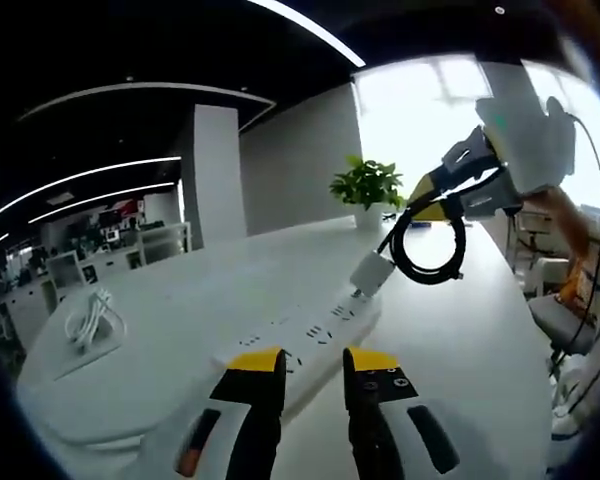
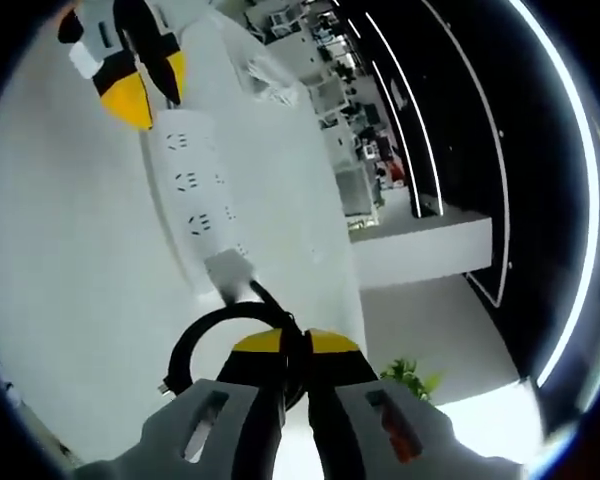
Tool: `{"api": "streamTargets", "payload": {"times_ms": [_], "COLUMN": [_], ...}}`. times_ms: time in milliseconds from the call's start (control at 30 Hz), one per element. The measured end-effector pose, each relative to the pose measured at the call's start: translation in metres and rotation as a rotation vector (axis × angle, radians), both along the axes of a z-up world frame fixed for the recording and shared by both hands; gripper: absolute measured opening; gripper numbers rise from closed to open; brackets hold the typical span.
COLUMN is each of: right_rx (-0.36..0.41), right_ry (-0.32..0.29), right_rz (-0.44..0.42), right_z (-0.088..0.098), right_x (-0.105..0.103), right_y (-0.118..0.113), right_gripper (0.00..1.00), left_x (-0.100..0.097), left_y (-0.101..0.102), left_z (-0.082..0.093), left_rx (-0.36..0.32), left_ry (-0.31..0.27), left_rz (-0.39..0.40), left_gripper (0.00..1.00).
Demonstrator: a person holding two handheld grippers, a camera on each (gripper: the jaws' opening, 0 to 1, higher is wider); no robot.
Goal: Straighten the power strip on the desk, plug the charger into it
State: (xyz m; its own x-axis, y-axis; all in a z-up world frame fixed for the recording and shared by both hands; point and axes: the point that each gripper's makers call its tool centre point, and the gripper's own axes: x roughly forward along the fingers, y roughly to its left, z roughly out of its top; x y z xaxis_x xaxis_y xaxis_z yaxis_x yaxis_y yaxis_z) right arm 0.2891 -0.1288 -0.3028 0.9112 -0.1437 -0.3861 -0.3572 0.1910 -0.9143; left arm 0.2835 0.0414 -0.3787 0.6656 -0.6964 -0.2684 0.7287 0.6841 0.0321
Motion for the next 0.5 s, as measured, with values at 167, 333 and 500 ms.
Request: {"api": "streamTargets", "payload": {"times_ms": [167,333,500], "right_rx": [-0.023,-0.054,-0.082], "right_ry": [-0.003,0.000,0.018], "right_rz": [0.011,0.026,0.035], "right_z": [0.002,0.004,0.007], "right_x": [0.003,0.006,0.014], "right_y": [0.005,0.009,0.014], "right_gripper": [0.05,0.05,0.05], "left_x": [-0.001,-0.002,-0.002], "left_y": [-0.001,-0.001,-0.001], "left_z": [0.000,0.001,0.001], "left_rx": [0.003,-0.002,-0.004], "left_ry": [0.000,-0.003,-0.002], "left_rz": [-0.005,-0.005,-0.005], "left_gripper": [0.23,0.23,0.23]}}
